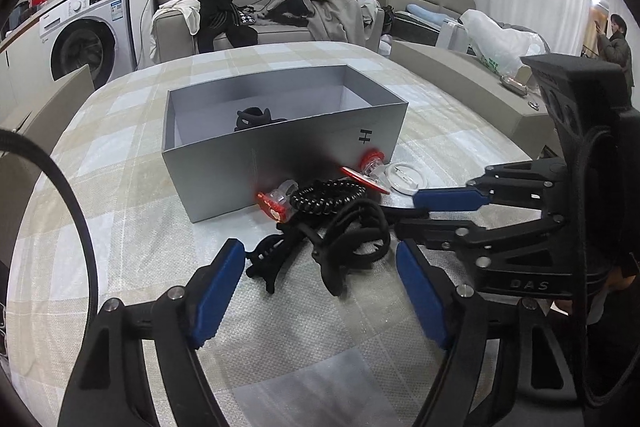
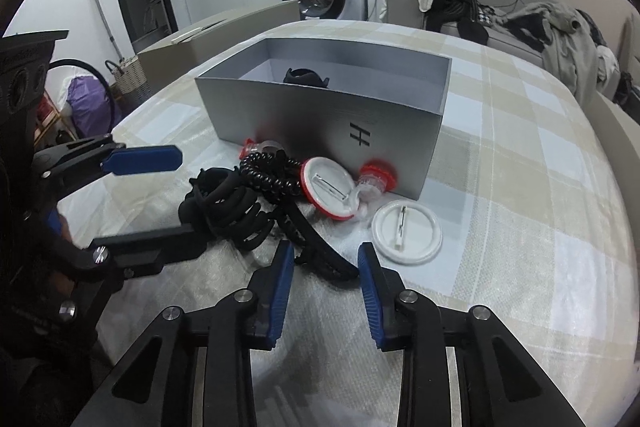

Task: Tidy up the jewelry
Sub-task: 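Grasp a black claw clip with the right gripper while the left gripper grasps a black hair tie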

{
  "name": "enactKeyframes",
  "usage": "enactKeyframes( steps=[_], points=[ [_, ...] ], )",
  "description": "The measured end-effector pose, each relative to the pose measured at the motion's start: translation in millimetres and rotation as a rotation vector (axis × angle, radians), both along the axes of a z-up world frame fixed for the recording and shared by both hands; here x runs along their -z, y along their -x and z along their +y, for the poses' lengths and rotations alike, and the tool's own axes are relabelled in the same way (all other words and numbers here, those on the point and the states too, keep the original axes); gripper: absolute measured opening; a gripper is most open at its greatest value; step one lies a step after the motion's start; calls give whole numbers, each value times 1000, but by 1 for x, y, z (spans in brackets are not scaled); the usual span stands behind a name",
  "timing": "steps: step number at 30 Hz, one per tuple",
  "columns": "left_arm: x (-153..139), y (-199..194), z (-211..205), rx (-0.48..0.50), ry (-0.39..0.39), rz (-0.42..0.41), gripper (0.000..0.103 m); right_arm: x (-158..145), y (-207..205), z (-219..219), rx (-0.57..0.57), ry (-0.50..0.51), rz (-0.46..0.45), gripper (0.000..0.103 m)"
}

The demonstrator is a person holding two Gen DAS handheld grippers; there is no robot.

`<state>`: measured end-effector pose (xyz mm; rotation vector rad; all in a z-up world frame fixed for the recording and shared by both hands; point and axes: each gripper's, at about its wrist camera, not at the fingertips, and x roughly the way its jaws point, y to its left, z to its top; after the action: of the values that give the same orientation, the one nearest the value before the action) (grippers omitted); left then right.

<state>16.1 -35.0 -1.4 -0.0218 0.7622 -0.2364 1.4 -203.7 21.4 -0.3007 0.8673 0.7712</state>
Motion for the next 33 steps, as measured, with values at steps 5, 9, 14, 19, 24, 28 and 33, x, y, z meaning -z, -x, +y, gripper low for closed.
enactKeyframes(
  steps=[5,9,14,19,24,28,33],
  points=[
    [-1,1,0,6,7,-5,74,-3,8,-21,6,-6,20,31],
    [-1,2,-4,23,-6,-11,74,-1,11,-28,23,5,14,32],
    [0,1,-6,43,-6,-5,74,-2,9,-20,20,-3,5,34],
    [2,2,-8,76,3,10,74,0,10,-4,-21,22,-13,36],
    [5,0,-8,67,2,28,74,2,8,3,-40,27,-17,36],
    [7,-2,-6,48,2,40,74,4,9,8,-44,30,-31,36],
    [8,-2,0,27,7,48,74,3,14,9,-70,46,-41,22]
  ],
)
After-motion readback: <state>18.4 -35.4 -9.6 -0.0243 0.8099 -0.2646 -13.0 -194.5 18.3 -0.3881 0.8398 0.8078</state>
